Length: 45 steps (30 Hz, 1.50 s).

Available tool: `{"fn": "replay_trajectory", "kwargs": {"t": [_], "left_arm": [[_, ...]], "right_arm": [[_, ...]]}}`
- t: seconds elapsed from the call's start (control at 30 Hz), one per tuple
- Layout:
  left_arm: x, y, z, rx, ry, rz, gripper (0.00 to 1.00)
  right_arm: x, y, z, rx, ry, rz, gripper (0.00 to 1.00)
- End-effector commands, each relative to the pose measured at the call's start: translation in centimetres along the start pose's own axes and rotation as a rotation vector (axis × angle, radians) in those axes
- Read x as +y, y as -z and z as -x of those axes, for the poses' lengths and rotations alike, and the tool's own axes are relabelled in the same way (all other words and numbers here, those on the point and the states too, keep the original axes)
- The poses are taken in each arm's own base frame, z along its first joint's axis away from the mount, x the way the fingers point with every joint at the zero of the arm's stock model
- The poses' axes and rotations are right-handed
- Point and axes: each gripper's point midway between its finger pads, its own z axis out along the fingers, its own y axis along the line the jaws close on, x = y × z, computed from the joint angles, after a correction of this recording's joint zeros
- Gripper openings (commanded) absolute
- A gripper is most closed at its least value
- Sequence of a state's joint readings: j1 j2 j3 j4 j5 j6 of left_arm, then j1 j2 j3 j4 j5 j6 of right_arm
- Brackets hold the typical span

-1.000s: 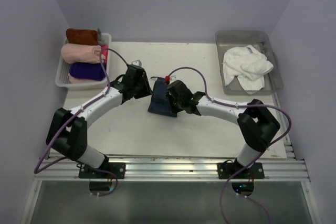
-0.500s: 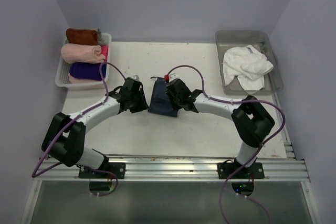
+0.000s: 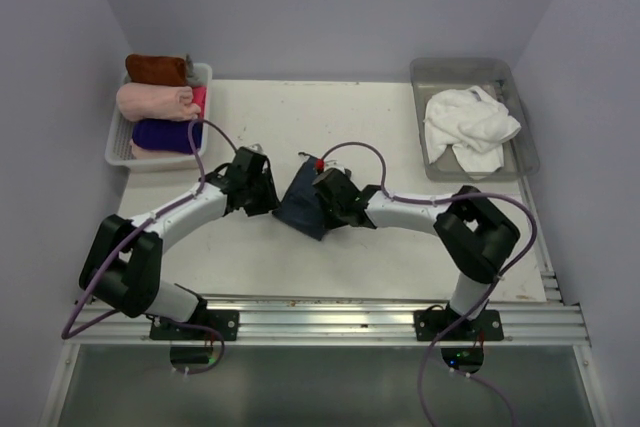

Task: Roll the towels
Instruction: Roll the towel

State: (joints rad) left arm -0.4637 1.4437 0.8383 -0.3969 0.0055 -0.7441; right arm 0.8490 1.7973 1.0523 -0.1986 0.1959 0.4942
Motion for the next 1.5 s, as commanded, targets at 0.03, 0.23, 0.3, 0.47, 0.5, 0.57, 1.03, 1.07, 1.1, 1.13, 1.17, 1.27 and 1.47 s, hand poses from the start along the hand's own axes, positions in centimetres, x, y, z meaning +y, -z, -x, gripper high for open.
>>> {"fn": "replay_trajectory", "kwargs": {"t": [0.03, 0.23, 0.3, 0.47, 0.5, 0.57, 1.03, 1.07, 1.1, 1.13, 1.17, 1.27, 1.47], "left_arm": [[0.4, 2.1, 3.4, -0.085, -0.006, 0.026, 0.44], [2.1, 4.0, 5.5, -0.131, 0.016, 0.050, 0.46], [2.3, 4.1, 5.5, -0.129, 0.035, 0.043, 0.46], [1.8, 3.8, 4.9, -0.106, 0.060, -0.001, 0.47], [1.8, 3.6, 4.9, -0.102, 0.064, -0.001, 0.47], [1.8, 3.4, 4.5, -0.091, 0.076, -0.006, 0.48], [1.5, 2.3, 2.4, -0.035, 0.121, -0.062, 0.51], [1.5, 2.3, 2.4, -0.034, 0.122, -0.064, 0.51], [1.5, 2.2, 2.3, -0.031, 0.122, -0.065, 0.51], [1.5, 2.1, 2.2, -0.029, 0.124, -0.065, 0.51], [1.5, 2.0, 2.2, -0.028, 0.122, -0.069, 0.51], [1.4, 1.8, 2.1, -0.022, 0.124, -0.072, 0.51], [1.5, 1.5, 2.0, -0.013, 0.125, -0.069, 0.51]], "right_arm": [[4.7, 4.0, -0.9, 0.015, -0.105, 0.151, 0.21], [4.5, 6.1, 1.5, -0.106, 0.118, 0.088, 0.32], [4.5, 6.4, 1.3, -0.125, 0.275, 0.065, 0.37], [5.8, 6.4, -0.2, -0.129, 0.523, 0.075, 0.56], [6.2, 6.3, -0.6, -0.126, 0.546, 0.082, 0.57], [6.9, 6.0, -1.3, -0.117, 0.583, 0.102, 0.56], [7.0, 2.1, -2.0, -0.161, 0.621, -0.002, 0.43], [7.0, 2.3, -1.8, -0.172, 0.618, 0.002, 0.43], [7.2, 2.7, -1.5, -0.185, 0.611, 0.011, 0.43], [7.3, 3.4, -1.0, -0.203, 0.603, 0.022, 0.43], [7.5, 3.8, -0.8, -0.211, 0.598, 0.031, 0.43], [7.7, 4.6, -0.1, -0.237, 0.588, 0.044, 0.45], [7.3, 2.4, -0.8, -0.203, 0.604, -0.012, 0.51]]}}
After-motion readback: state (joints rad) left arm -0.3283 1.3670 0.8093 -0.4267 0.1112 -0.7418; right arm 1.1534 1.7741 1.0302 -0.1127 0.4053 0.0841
